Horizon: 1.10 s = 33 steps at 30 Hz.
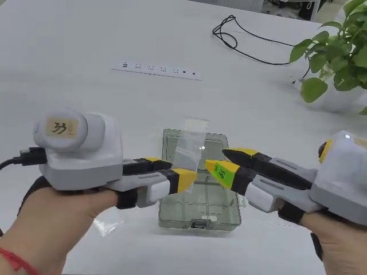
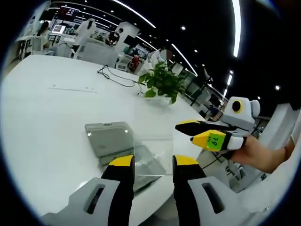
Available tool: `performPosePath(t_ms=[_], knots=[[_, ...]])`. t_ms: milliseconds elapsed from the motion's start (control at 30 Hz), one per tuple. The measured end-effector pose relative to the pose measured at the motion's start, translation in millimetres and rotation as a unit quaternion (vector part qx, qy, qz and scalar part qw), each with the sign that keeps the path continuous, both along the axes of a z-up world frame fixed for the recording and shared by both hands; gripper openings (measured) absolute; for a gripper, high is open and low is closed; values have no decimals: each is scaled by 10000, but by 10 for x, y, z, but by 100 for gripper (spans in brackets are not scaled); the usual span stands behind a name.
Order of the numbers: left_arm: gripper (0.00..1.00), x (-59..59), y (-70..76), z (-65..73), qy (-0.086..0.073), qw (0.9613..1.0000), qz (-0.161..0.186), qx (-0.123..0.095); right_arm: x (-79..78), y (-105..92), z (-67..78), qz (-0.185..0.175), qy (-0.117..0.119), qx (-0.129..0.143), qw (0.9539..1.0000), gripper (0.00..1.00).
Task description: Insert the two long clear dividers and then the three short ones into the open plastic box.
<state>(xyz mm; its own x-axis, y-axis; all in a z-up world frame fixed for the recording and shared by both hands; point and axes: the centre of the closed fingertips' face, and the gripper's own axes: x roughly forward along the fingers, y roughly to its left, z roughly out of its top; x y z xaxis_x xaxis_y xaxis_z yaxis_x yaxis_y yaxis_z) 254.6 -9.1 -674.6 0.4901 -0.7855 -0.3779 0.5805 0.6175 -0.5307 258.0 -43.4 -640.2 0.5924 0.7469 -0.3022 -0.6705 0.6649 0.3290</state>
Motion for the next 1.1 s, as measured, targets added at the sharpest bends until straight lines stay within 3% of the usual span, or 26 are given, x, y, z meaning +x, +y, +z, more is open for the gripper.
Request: performPosePath(t_ms=[67,267,500,600,667,733,800,1100], knots=[[30,-9,-36,14,-35,10000,-16,-9,6,8,4,-80,84,121,9999,30],[30,-35,-119,38,-158,9998,-133,62,31,37,-61,-183,255,141,9994,23],[30,-38,-129,63,-310,9991,-220,183,28,89,-93,-225,415,224,9986,18],[30,-38,-134,60,-355,9988,-250,227,24,96,-110,-261,502,268,9980,8],[30,-39,-140,51,-358,9988,-242,243,20,107,-113,-402,739,430,9955,8],[31,-42,-160,44,-359,9988,-233,241,28,90,-127,-498,732,320,9956,7],[31,-42,-180,47,-388,9986,-252,245,11,119,-109,-486,796,428,9947,6],[32,-53,-207,32,-354,9984,-327,290,41,85,-105,-550,731,283,9954,6]])
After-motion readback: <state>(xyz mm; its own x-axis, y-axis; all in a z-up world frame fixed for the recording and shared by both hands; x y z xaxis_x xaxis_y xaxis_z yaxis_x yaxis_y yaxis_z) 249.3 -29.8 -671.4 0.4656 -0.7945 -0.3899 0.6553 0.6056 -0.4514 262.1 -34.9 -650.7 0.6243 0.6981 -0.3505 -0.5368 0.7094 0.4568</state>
